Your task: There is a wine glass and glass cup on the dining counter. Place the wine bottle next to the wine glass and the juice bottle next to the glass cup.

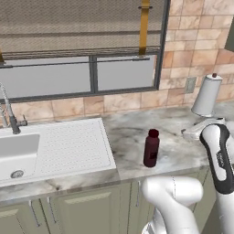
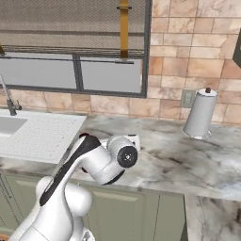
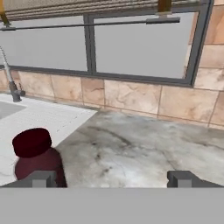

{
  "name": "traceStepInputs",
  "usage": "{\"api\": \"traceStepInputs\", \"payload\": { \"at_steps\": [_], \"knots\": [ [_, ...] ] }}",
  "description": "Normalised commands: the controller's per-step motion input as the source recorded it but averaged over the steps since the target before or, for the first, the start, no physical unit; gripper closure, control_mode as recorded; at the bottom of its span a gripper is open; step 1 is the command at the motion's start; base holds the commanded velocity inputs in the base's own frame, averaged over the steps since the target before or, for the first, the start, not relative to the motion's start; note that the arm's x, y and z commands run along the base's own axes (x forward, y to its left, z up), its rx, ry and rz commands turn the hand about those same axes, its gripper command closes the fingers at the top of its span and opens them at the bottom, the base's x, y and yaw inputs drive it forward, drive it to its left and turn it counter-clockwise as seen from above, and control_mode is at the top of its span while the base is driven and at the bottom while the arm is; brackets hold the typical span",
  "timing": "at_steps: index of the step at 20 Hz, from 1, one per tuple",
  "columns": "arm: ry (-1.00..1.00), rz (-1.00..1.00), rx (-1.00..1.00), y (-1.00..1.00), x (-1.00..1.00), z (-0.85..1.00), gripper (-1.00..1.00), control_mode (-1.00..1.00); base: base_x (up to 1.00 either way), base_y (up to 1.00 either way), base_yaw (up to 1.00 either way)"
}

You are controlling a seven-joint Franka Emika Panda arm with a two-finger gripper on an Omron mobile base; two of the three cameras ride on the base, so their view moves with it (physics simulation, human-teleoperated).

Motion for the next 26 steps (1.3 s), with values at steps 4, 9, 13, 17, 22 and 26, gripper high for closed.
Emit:
{"api": "traceStepInputs", "payload": {
  "at_steps": [4, 9, 13, 17, 22, 26],
  "knots": [
    [-0.01, 0.34, 0.02, 0.08, -0.08, -0.08, -1.0, -1.0, 0.0, 0.0, 0.0],
    [0.06, 0.11, -0.01, 0.08, 0.01, -0.03, -1.0, -1.0, 0.0, 0.0, 0.0],
    [0.0, 0.09, -0.01, 0.13, -0.15, -0.08, -1.0, -1.0, 0.0, 0.0, 0.0],
    [0.0, 0.04, 0.01, 0.22, -0.21, -0.06, -1.0, -1.0, 0.0, 0.0, 0.0],
    [-0.02, 0.03, 0.02, 0.25, -0.29, 0.0, -1.0, -1.0, 0.0, 0.0, 0.0],
    [0.0, 0.0, 0.0, 0.35, -0.17, 0.03, -1.0, -1.0, 0.0, 0.0, 0.0]
  ]
}}
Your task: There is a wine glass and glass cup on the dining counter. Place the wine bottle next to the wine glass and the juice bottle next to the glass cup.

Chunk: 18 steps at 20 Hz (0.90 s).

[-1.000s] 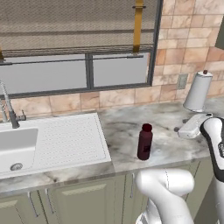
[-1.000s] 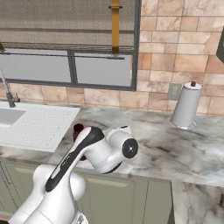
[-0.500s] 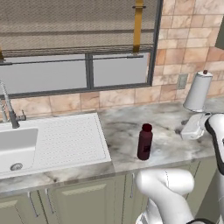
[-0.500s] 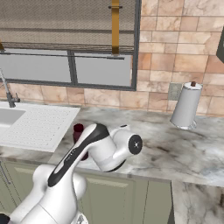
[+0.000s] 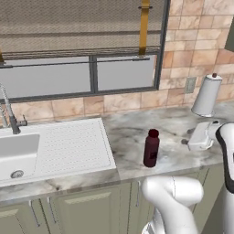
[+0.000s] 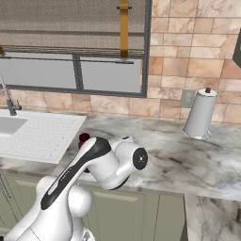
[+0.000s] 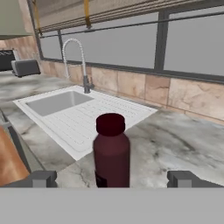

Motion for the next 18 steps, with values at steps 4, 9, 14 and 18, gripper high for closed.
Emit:
{"api": "traceStepInputs", "payload": {
  "at_steps": [4, 9, 14, 18],
  "knots": [
    [0.09, 0.06, 0.0, 0.24, -0.18, 0.14, -1.0, -1.0, 0.0, 0.0, 0.0],
    [0.16, 0.15, 0.0, 0.2, -0.12, 0.18, -1.0, -1.0, 0.0, 0.0, 0.0],
    [0.1, 0.22, 0.0, 0.04, -0.1, 0.2, -1.0, -1.0, 0.0, 0.0, 0.0],
    [0.0, 0.18, 0.0, 0.06, -0.16, 0.15, -1.0, -1.0, 0.0, 0.0, 0.0]
  ]
}}
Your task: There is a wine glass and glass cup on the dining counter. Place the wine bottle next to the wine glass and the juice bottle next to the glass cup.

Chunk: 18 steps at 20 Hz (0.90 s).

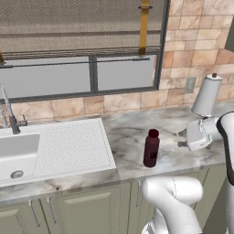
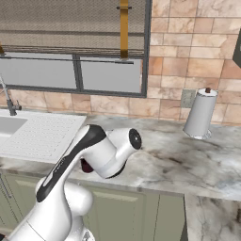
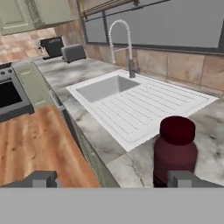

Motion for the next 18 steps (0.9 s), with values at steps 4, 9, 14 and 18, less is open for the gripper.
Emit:
{"api": "traceStepInputs", "payload": {
  "at_steps": [4, 9, 14, 18],
  "knots": [
    [-0.12, 0.12, 0.0, 0.18, -0.1, 0.02, -1.0, -1.0, 0.0, 0.0, 0.0],
    [-0.13, 0.01, 0.0, 0.21, 0.02, 0.0, -1.0, -1.0, 0.0, 0.0, 0.0],
    [-0.08, 0.0, 0.01, 0.2, 0.02, 0.0, -1.0, -1.0, 0.0, 0.0, 0.0],
    [-0.02, 0.0, 0.01, 0.11, 0.06, 0.0, -1.0, -1.0, 0.0, 0.0, 0.0]
  ]
}}
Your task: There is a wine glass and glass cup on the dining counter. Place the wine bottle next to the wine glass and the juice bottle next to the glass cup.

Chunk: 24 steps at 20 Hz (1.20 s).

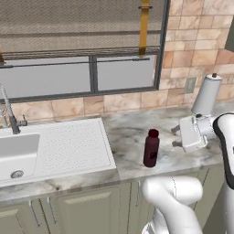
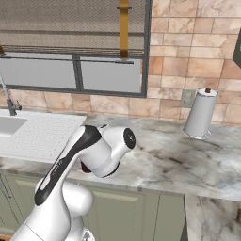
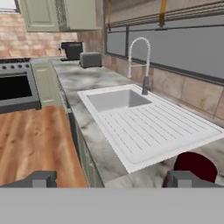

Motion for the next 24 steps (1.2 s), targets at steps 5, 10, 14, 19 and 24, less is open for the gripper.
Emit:
{"api": "traceStepInputs", "payload": {
  "at_steps": [5, 10, 14, 19, 24],
  "knots": [
    [0.06, 0.05, 0.05, 0.0, 0.25, 0.0, -1.0, -1.0, 0.0, 0.0, 0.0],
    [0.06, 0.03, 0.06, -0.01, 0.34, 0.0, -1.0, -1.0, 0.0, 0.0, 0.0],
    [0.1, 0.03, 0.09, -0.05, 0.33, 0.0, -1.0, -1.0, 0.0, 0.0, 0.0],
    [0.08, 0.02, 0.07, 0.0, 0.26, -0.08, -1.0, -1.0, 0.0, 0.0, 0.0],
    [0.02, 0.01, 0.02, 0.0, 0.25, -0.16, -1.0, -1.0, 0.0, 0.0, 0.0]
  ]
}}
